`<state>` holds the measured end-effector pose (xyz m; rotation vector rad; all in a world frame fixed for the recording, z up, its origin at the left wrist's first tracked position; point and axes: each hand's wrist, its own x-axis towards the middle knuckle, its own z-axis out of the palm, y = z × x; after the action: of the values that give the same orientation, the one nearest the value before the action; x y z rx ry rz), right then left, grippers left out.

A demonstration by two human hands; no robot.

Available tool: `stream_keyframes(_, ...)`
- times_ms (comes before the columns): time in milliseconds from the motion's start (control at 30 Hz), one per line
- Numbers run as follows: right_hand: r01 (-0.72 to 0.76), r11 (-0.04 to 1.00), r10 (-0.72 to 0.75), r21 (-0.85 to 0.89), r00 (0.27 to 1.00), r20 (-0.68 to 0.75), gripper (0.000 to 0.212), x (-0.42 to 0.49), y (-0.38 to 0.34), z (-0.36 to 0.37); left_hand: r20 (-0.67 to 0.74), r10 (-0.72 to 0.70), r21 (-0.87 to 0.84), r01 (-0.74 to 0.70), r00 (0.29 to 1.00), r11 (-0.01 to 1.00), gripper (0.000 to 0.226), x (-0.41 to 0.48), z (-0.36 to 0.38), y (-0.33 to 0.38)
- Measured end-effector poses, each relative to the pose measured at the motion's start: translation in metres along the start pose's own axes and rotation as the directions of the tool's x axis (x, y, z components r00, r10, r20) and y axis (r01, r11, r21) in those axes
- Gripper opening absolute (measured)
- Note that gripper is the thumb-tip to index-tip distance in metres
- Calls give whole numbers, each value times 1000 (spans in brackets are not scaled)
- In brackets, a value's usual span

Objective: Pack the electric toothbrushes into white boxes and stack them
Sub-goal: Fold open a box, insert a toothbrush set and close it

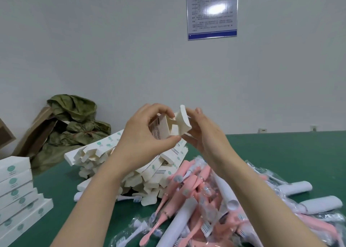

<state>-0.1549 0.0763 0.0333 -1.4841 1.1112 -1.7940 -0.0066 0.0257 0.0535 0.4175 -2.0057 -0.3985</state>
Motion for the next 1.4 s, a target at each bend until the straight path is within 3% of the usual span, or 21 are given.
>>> stream_keyframes(100,39,998,-37,-48,998,41,32,-1,5,6,41,57,195,-64,998,979,34,0,11,4)
stream_keyframes(200,112,987,-115,-116,993,-19,28,-1,10,15,6,18,198,-19,1000,980,30,2,18,3)
stream_keyframes(300,228,929,-269,-291,957,-112,34,-1,12,19,-22,28,212,-23,999,977,28,2,28,0)
stream_keyframes(433,237,910,-310,-339,934,-180,34,1,13,15,64,-2,210,-11,998,978,62,2,30,-9)
stream_keyframes(533,211,926,-262,-313,956,-130,31,1,14,13,51,-15,268,1,999,963,53,3,25,-18)
stream_keyframes(700,193,868,-269,-457,957,-106,26,-1,17,12,32,-16,243,8,999,970,47,4,26,-22)
stream_keyframes(867,245,808,-355,-535,928,-110,38,-3,21,14,-20,32,236,-26,999,971,38,3,33,-18)
stream_keyframes(967,305,705,-379,-640,925,23,49,-7,27,20,-82,54,221,-35,995,975,29,2,34,-17)
stream_keyframes(1033,334,713,-364,-617,928,82,52,-8,28,21,-110,66,211,-42,992,977,30,0,33,-15)
stream_keyframes(1067,322,782,-346,-534,936,59,53,-7,25,21,-129,67,195,-41,989,980,34,0,32,-12)
stream_keyframes(1133,250,946,-270,-209,960,-72,46,-4,16,18,-213,52,74,-37,976,997,46,2,24,-7)
stream_keyframes(1200,112,994,-108,4,967,-230,27,2,14,9,-290,0,-233,-71,957,970,54,5,9,-2)
stream_keyframes(1233,-10,1000,3,-27,968,-250,24,2,15,2,-292,-13,-408,-112,956,906,57,6,1,-1)
stream_keyframes(1300,-341,929,315,-144,933,-175,41,2,21,-10,-258,-48,-688,-148,965,710,65,4,-10,-4)
stream_keyframes(1367,-561,826,561,-60,827,-3,50,1,23,-10,-241,-157,-815,-112,958,569,72,3,-10,-7)
stream_keyframes(1400,-623,781,618,43,782,83,48,0,25,-9,-242,-226,-846,-92,943,525,73,2,-7,-11)
